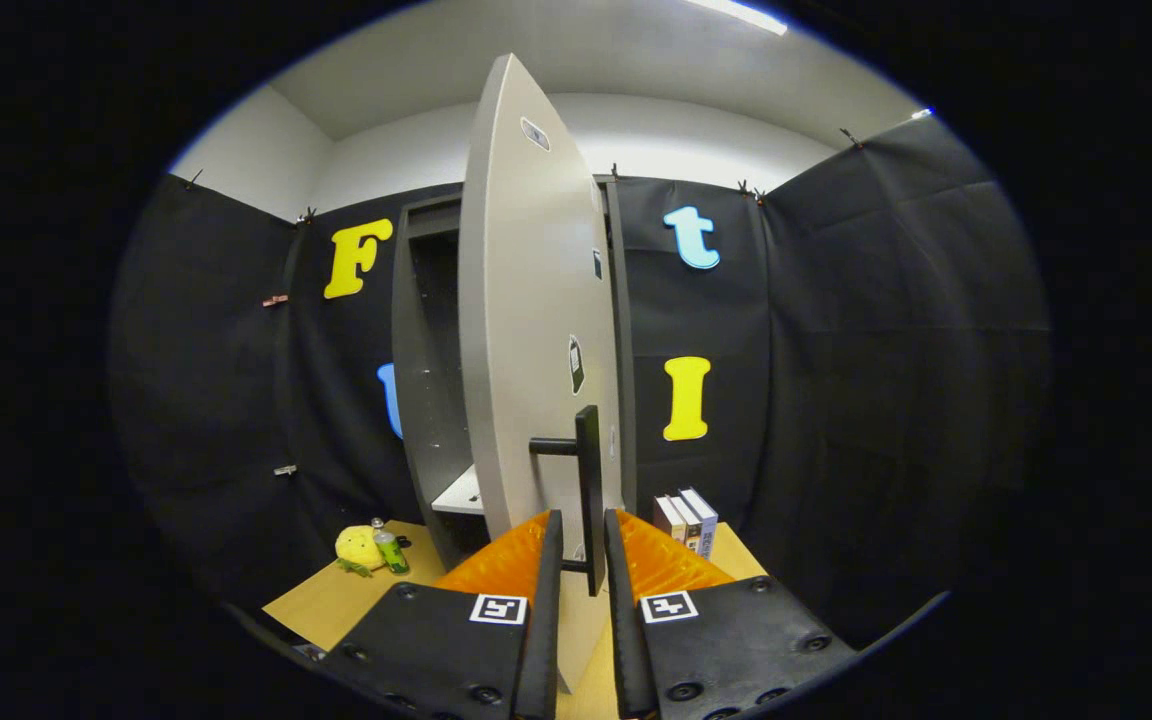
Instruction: Open the shoe cabinet door, grab the shoes and put them into the shoe cabinet, then close the shoe cabinet door.
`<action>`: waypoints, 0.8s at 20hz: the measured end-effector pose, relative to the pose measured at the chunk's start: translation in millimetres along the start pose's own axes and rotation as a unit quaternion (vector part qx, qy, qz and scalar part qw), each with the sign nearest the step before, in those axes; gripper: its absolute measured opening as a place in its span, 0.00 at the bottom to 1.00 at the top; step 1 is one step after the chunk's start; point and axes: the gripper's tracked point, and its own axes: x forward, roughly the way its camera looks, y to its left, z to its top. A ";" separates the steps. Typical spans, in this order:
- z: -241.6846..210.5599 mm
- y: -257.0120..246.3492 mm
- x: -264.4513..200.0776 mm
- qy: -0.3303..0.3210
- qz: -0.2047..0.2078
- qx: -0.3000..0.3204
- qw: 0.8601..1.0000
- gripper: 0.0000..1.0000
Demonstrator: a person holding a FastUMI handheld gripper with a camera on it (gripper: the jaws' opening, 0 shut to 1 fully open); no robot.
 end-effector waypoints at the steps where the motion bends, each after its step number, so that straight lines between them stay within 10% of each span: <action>1: 2.2 -3.6 -1.1 -0.005 -0.008 -0.003 1.000 0.27; 16: -95.3 42.2 -20.1 0.127 0.055 -0.010 0.990 0.27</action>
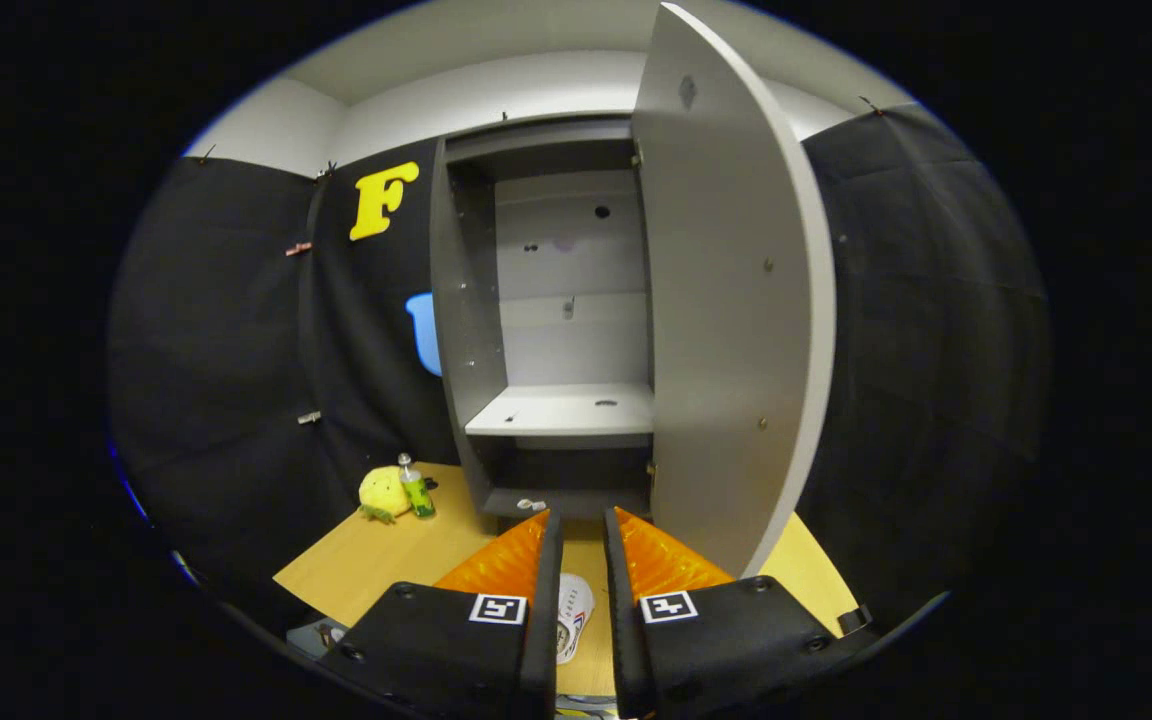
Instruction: Open the shoe cabinet door, grab the shoes and put them into the shoe cabinet, then close the shoe cabinet door.
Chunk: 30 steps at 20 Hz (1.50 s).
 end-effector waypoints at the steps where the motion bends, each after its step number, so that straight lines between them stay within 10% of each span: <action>1: -15.8 5.2 3.9 0.020 0.003 -0.004 1.000 0.27; 18: -218.7 38.2 57.5 0.268 -0.064 0.055 0.960 0.27; 30: -242.0 26.1 87.7 0.254 -0.096 0.036 0.962 0.27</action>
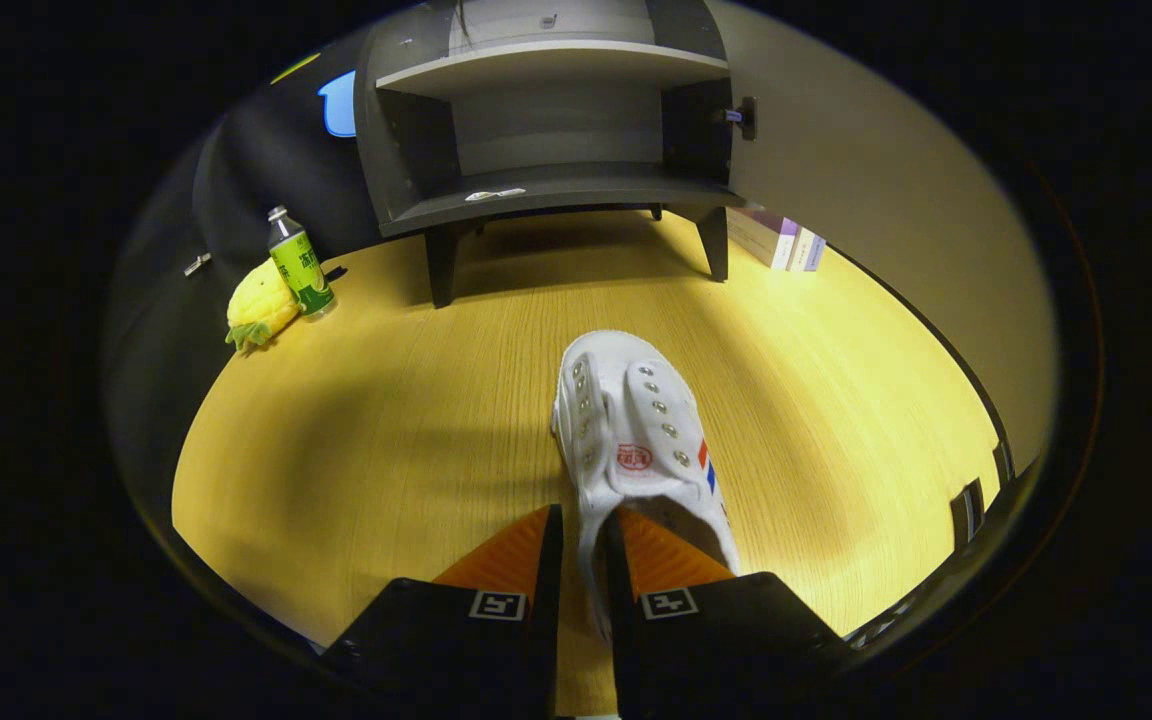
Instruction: Open the shoe cabinet door, grab the shoes and put them into the shoe cabinet, then close the shoe cabinet door.
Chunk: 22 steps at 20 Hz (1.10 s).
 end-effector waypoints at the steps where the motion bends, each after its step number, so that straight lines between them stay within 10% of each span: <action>1: 1.1 0.2 2.1 -0.003 0.000 -0.002 1.000 0.27; 22: 16.0 -0.7 22.1 -0.072 0.005 0.002 0.997 0.20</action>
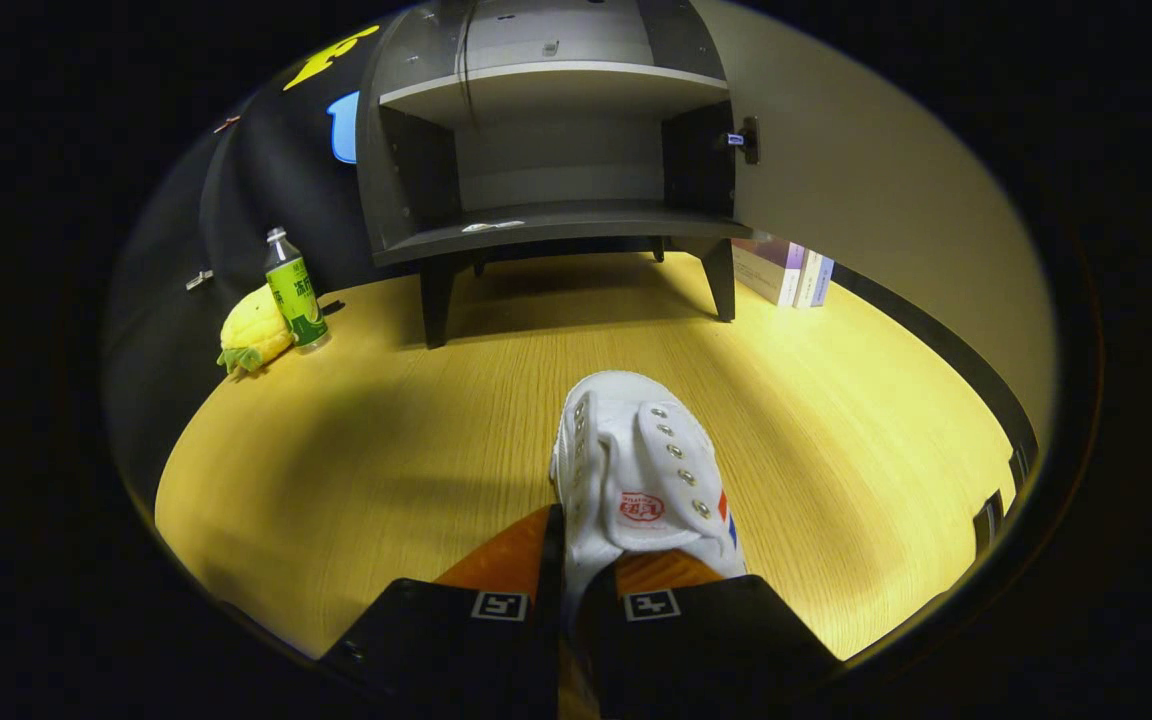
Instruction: Open the shoe cabinet door, grab the shoes and put them into the shoe cabinet, then close the shoe cabinet door.
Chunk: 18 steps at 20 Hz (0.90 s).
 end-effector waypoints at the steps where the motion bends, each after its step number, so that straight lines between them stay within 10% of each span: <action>1: 0.9 -0.8 -0.4 -0.003 -0.001 -0.001 1.000 0.20; 5: -1.2 -0.7 6.0 -0.001 0.006 0.004 1.000 0.20; 6: -1.1 0.6 -2.5 0.002 0.006 0.003 1.000 0.05; 18: 30.2 -1.8 -27.9 0.035 0.042 0.009 0.998 0.05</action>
